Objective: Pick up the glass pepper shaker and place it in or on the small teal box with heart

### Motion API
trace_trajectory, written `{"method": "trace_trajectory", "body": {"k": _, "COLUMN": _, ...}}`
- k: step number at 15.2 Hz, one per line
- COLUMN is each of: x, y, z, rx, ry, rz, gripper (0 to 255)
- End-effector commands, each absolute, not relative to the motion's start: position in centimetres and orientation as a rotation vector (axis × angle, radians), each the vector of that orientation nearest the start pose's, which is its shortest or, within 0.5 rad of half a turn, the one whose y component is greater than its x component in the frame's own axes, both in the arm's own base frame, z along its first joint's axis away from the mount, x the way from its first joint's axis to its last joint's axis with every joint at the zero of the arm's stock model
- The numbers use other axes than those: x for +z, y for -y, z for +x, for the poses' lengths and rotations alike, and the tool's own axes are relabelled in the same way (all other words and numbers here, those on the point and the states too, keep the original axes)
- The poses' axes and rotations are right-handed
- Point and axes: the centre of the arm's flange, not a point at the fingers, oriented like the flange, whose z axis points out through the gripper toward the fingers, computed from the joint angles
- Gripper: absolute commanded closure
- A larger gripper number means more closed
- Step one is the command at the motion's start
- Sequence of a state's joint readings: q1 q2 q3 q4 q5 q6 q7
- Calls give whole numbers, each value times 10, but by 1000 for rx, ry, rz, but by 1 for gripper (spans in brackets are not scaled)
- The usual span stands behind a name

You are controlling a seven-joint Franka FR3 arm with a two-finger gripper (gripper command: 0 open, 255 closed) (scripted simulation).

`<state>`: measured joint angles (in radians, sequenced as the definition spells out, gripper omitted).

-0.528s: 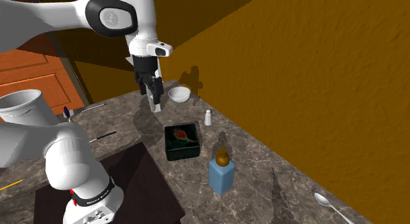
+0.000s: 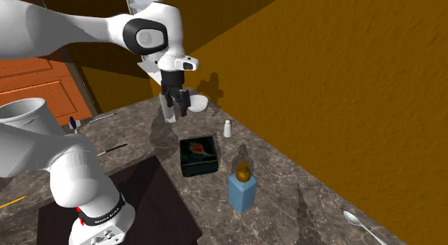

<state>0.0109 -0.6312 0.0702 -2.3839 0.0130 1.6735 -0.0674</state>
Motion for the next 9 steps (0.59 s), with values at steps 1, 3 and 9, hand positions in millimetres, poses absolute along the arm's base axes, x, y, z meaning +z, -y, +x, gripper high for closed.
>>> {"method": "trace_trajectory", "body": {"k": 1, "x": 516, "y": -43, "z": 372, "rx": 112, "ry": 201, "rz": -3166, "gripper": 0}}
{"method": "trace_trajectory", "body": {"k": 3, "x": 500, "y": -52, "z": 390, "rx": 100, "ry": 195, "rz": -3173, "gripper": 0}}
{"method": "trace_trajectory", "body": {"k": 9, "x": 452, "y": -79, "z": 445, "rx": 65, "ry": 176, "rz": -3190, "gripper": 0}}
